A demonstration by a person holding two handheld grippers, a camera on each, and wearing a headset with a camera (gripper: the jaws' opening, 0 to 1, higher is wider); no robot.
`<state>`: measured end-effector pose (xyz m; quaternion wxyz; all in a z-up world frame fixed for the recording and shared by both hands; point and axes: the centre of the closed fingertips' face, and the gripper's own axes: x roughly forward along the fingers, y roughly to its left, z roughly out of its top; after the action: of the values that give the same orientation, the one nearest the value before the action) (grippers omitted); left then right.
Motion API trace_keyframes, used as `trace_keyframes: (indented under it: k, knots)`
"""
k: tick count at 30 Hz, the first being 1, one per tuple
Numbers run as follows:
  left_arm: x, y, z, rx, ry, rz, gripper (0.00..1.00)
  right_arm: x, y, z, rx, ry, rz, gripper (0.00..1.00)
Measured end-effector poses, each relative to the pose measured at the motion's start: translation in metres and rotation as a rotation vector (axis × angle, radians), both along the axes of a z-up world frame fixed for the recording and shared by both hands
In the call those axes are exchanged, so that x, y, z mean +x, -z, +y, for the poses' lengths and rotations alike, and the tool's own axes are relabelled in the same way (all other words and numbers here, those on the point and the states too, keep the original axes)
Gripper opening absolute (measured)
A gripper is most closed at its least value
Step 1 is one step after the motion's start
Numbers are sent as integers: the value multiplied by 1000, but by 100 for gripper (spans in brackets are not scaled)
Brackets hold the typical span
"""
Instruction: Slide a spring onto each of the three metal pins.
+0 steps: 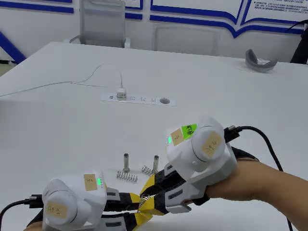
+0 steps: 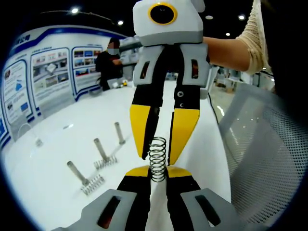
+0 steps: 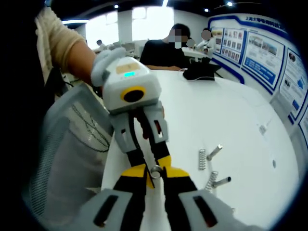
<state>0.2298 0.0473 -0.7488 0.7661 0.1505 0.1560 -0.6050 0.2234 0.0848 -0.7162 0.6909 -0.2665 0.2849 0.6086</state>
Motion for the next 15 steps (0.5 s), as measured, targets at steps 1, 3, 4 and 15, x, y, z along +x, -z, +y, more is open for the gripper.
trace_keyframes:
  k: [1,3,4,15]
  knots:
    - [0,0,0,-1,0,0,11,0,0,0,1,2,0,14]
    - [0,0,0,-3,-2,0,11,1,1,-1,2,8,0,14]
    - [0,0,0,-5,-4,1,11,1,1,-1,5,10,0,14]
    - [4,-2,-1,-27,-23,10,11,6,-6,-1,41,42,-6,12]
